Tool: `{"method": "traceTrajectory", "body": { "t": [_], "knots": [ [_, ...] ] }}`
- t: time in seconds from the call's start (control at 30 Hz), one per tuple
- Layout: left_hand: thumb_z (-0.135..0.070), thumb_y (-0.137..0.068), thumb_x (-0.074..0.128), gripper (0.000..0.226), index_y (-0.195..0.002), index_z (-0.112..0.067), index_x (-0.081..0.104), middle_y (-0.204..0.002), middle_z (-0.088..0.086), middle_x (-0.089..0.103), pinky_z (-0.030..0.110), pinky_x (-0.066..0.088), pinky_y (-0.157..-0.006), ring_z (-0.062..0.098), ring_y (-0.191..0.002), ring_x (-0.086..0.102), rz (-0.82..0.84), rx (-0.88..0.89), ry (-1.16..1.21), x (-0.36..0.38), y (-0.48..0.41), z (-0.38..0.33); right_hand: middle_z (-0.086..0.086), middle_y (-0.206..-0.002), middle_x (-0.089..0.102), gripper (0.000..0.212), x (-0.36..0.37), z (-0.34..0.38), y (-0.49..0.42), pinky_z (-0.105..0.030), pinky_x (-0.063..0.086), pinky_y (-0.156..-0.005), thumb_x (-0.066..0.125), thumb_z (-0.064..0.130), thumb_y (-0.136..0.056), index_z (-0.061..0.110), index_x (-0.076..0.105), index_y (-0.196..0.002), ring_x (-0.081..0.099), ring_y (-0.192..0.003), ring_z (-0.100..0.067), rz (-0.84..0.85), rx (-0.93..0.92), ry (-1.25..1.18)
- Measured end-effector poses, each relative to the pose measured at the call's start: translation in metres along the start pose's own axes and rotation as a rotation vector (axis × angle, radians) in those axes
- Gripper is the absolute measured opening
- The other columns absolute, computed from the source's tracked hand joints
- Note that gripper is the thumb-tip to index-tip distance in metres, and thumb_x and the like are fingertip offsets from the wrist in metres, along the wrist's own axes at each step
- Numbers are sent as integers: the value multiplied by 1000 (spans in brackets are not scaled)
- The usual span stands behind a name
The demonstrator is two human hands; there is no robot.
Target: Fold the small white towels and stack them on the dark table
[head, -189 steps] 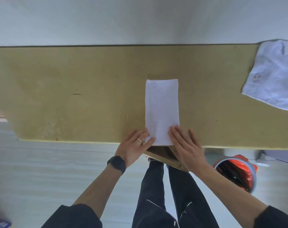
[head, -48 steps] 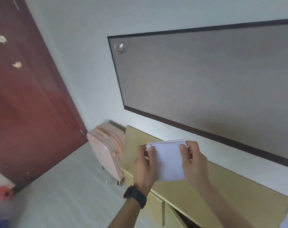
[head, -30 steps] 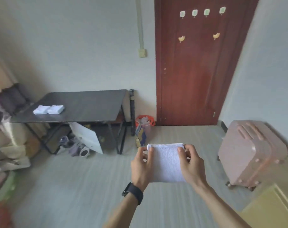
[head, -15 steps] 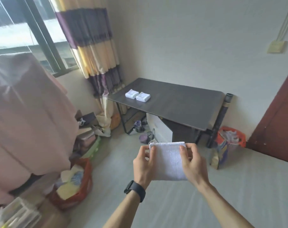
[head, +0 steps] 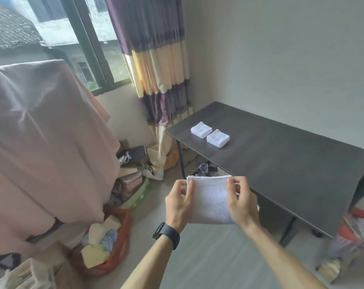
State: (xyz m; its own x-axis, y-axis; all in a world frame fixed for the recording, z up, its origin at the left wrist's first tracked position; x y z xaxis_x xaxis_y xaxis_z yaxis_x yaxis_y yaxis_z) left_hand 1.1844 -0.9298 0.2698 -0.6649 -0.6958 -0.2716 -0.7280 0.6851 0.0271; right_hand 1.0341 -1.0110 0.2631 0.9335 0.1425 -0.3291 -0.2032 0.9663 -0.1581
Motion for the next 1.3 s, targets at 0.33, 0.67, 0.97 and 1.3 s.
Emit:
{"method": "traceTrajectory", "body": {
  "t": [0.33, 0.67, 0.97, 1.3],
  "knots": [
    [-56, -91, 56, 32, -81, -26, 62, -60, -13, 56, 24, 41, -59, 4, -56, 49, -22, -76, 0, 21, -220, 33, 3, -72, 64, 17, 134, -27, -178, -42, 49, -66, 48, 35, -101, 25, 50, -88, 59, -70, -12, 39, 16, 29],
    [-56, -92, 55, 29, -84, -29, 62, -61, -9, 50, 14, 35, -51, 5, -56, 45, 139, -140, -47, 51, -428, 69, 3, -65, 58, 15, 248, -61, -329, -31, 40, -55, 48, 36, -101, 26, 48, -90, 52, -58, -15, 4, 153, 112],
    [-56, -92, 56, 30, -82, -28, 62, -62, -12, 51, 11, 37, -52, 3, -55, 45, 282, -219, -163, 131, -592, 96, 2, -62, 56, 17, 306, -131, -467, -33, 42, -55, 44, 36, -102, 25, 48, -89, 49, -54, -12, -8, 370, 154],
    [-54, -96, 48, 35, -97, -21, 60, -82, -9, 62, 18, 41, -56, 7, -70, 55, 517, -269, -352, 224, -738, 103, -1, -59, 52, 19, 347, -189, -592, -38, 39, -48, 35, 37, -104, 21, 42, -98, 43, -45, -14, -63, 538, 259]
  ]
}}
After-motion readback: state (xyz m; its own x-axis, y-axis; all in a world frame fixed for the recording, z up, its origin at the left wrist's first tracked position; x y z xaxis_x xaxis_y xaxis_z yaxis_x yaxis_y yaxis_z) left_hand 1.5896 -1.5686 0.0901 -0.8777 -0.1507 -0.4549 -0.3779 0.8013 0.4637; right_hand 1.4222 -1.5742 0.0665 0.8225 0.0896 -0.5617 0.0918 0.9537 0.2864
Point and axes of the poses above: each hand's wrist, its own y-axis away from the middle knuckle, its own x-axis out of the palm, z = x × y, the point moved 1 cm from there along -y, towards the middle knuckle
